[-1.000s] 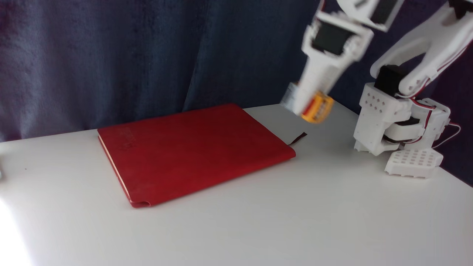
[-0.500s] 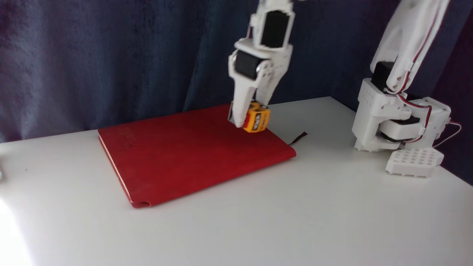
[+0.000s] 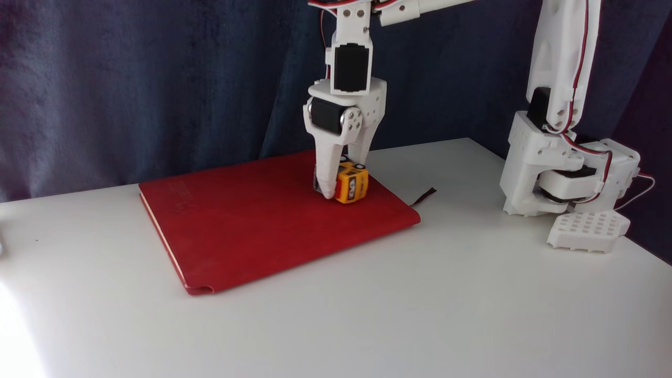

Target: Grasp a toy truck onto the red notebook.

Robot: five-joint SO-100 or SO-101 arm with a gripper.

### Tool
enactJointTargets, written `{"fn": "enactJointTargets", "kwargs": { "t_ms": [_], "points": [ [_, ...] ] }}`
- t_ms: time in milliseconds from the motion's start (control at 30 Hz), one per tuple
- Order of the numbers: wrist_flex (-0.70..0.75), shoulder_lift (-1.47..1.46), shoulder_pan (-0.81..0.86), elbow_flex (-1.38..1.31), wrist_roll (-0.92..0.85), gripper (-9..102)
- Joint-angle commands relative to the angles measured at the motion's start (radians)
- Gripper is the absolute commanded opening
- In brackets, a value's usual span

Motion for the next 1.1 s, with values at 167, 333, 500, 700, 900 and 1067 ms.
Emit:
{"fn": "enactJointTargets", "kwargs": {
  "t_ms": [167, 333, 500, 700, 900, 1067],
  "points": [
    [0.1, 0.037, -0.003, -0.1, -0.034, 17],
    [0.146, 0.021, -0.005, -0.144, -0.06, 18],
    [0.213, 0.149, -0.014, -0.103, -0.063, 17],
    [0.204, 0.614, -0.15, 0.265, -0.04, 14],
    [0.023, 1.115, -0.465, 0.709, 0.155, 3],
    [-0.055, 1.243, -0.624, 0.798, 0.345, 2]
  ]
}}
